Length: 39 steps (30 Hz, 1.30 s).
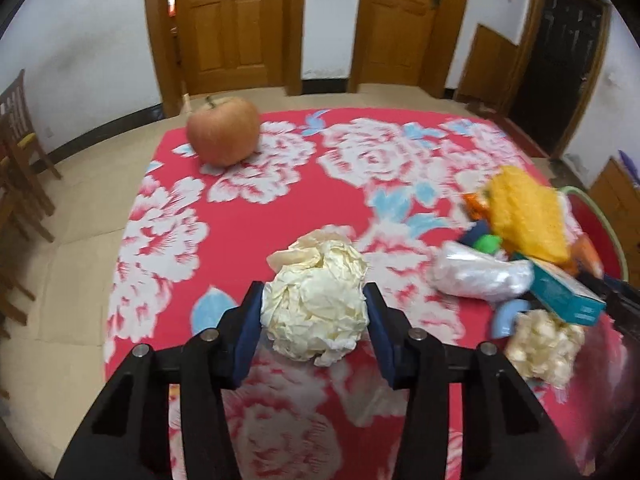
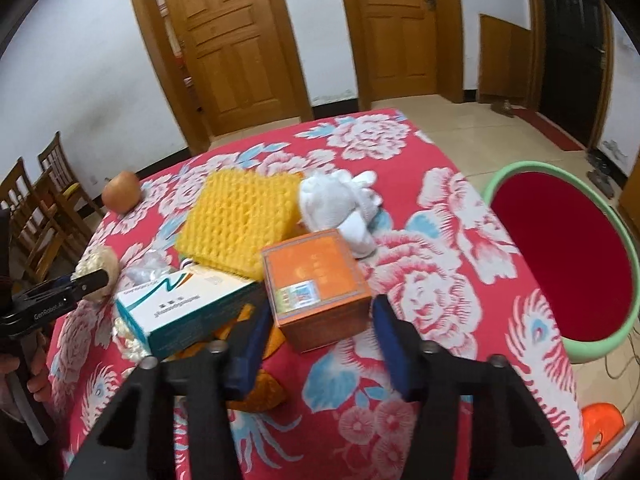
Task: Collect trash
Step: 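Grasp the crumpled paper ball with the left tool while the right tool grasps the orange box, then carry both items over the red bucket and open both tools to drop them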
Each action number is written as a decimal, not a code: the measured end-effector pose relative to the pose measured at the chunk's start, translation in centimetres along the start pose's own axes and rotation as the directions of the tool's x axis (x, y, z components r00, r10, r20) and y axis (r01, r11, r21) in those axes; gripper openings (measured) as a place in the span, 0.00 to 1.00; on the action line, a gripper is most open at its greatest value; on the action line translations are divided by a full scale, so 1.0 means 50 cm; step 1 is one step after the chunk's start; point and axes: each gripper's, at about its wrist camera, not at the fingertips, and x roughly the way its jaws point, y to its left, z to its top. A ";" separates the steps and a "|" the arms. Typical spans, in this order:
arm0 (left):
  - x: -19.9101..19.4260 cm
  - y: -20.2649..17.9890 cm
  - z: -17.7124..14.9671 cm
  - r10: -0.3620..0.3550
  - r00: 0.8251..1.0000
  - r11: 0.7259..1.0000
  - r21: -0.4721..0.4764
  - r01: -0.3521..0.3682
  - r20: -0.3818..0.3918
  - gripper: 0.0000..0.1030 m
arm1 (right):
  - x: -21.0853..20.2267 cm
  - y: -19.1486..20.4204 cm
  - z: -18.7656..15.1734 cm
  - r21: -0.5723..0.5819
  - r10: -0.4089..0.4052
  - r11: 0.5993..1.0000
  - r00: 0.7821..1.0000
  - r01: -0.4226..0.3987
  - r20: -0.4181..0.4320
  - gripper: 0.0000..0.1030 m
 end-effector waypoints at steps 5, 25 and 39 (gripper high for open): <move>-0.052 -0.033 -0.011 -0.018 0.999 1.000 0.000 0.018 0.040 0.47 | -0.025 -0.007 -0.006 0.006 0.039 0.999 0.999 -0.039 0.019 0.50; -0.186 -0.273 -0.002 -0.212 0.969 0.976 0.065 0.206 0.128 0.47 | -0.192 -0.176 -0.024 0.170 -0.082 0.984 0.985 0.056 0.150 0.50; -0.116 -0.495 0.038 -0.298 0.952 0.944 0.170 0.282 0.075 0.47 | -0.163 -0.363 -0.029 0.372 -0.210 0.916 0.971 0.152 0.119 0.50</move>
